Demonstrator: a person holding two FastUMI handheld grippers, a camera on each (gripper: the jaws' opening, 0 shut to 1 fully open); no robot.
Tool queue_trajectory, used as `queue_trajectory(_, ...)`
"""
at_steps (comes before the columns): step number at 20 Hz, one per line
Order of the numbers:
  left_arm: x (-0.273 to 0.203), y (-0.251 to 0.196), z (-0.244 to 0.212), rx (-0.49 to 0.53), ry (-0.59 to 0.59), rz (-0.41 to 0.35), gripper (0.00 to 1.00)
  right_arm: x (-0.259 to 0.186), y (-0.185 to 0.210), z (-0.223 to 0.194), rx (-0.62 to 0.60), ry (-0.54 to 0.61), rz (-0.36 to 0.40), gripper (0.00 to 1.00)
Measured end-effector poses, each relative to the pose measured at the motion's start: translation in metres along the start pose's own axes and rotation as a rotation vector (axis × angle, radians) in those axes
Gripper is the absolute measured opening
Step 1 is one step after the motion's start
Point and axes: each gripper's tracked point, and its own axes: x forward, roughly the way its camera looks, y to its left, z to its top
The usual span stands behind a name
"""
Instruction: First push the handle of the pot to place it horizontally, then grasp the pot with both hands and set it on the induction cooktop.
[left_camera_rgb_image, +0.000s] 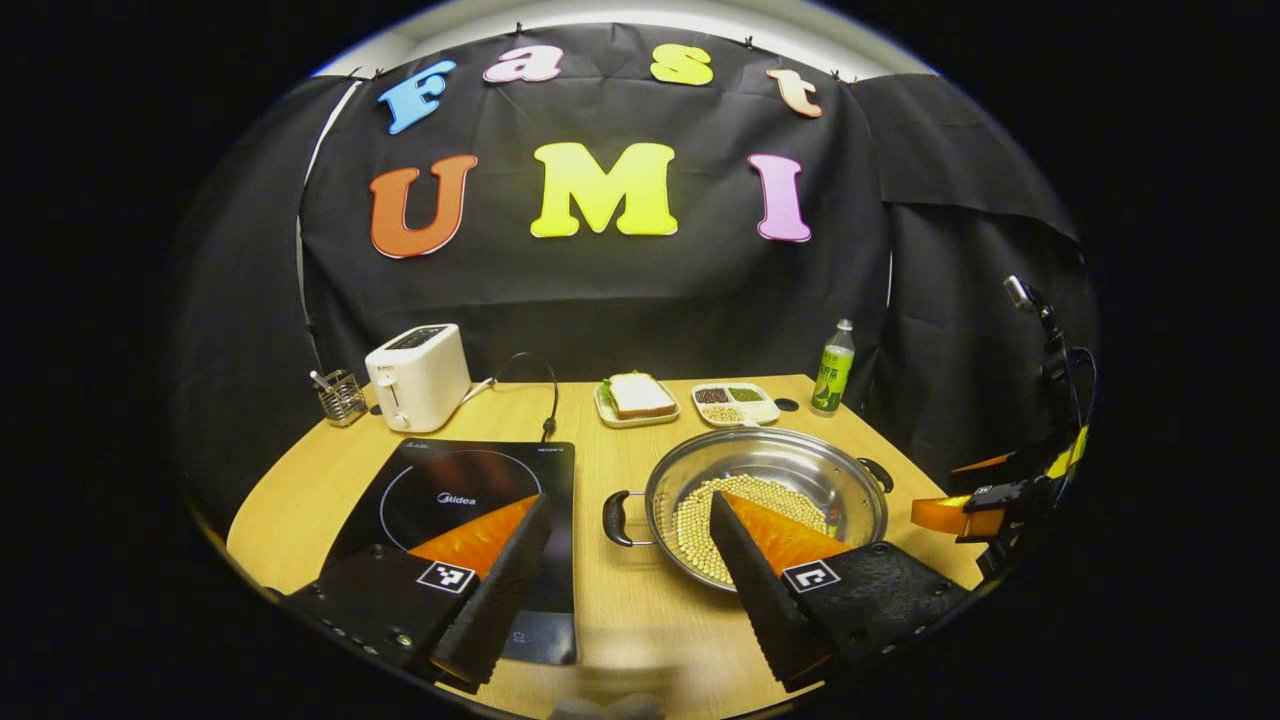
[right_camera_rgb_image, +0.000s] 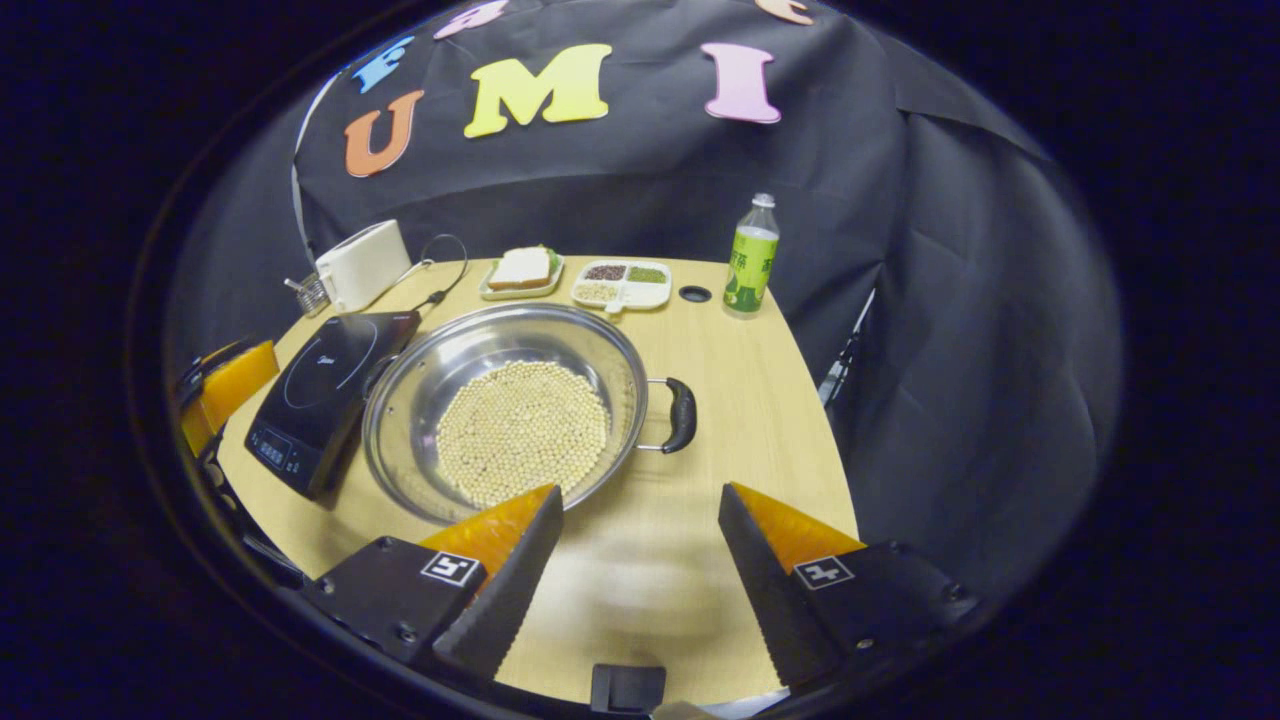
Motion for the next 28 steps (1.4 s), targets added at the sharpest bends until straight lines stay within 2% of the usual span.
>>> queue_trajectory(10,0.095,0.0,-0.048,0.028,0.19,0.073,0.96,0.084,-0.01,0.025,-0.023,0.101,0.072,1.0)
queue_trajectory(16,0.118,-0.004,-0.069,0.024,0.264,0.083,0.96,0.112,-0.01,0.025,-0.026,0.147,0.092,0.99)
queue_trajectory(17,0.121,-0.006,-0.072,0.023,0.273,0.079,1.0,0.115,-0.011,0.023,-0.028,0.154,0.092,0.99)
queue_trajectory(19,0.125,-0.01,-0.077,0.021,0.297,0.068,0.96,0.12,-0.009,0.022,-0.023,0.165,0.097,0.98)
queue_trajectory(20,0.124,-0.012,-0.081,0.017,0.311,0.064,1.0,0.121,-0.007,0.02,-0.019,0.175,0.102,0.96)
queue_trajectory(21,0.126,-0.012,-0.084,0.018,0.316,0.068,0.96,0.122,-0.006,0.018,-0.015,0.186,0.104,0.96)
queue_trajectory(22,0.127,-0.008,-0.081,0.024,0.314,0.081,0.97,0.122,-0.003,0.017,-0.009,0.193,0.117,0.87)
queue_trajectory(23,0.127,-0.003,-0.081,0.022,0.317,0.095,0.84,0.122,-0.005,0.017,-0.007,0.193,0.109,0.81)
queue_trajectory(24,0.126,0.001,-0.082,0.012,0.321,0.112,0.84,0.121,-0.005,0.017,-0.006,0.2,0.106,0.78)
queue_trajectory(26,0.126,0.0,-0.081,-0.02,0.33,0.103,0.68,0.122,-0.006,0.016,0.012,0.224,0.104,0.73)
queue_trajectory(28,0.125,0.0,-0.079,-0.016,0.334,0.103,0.65,0.12,-0.006,0.018,0.043,0.238,0.104,0.67)
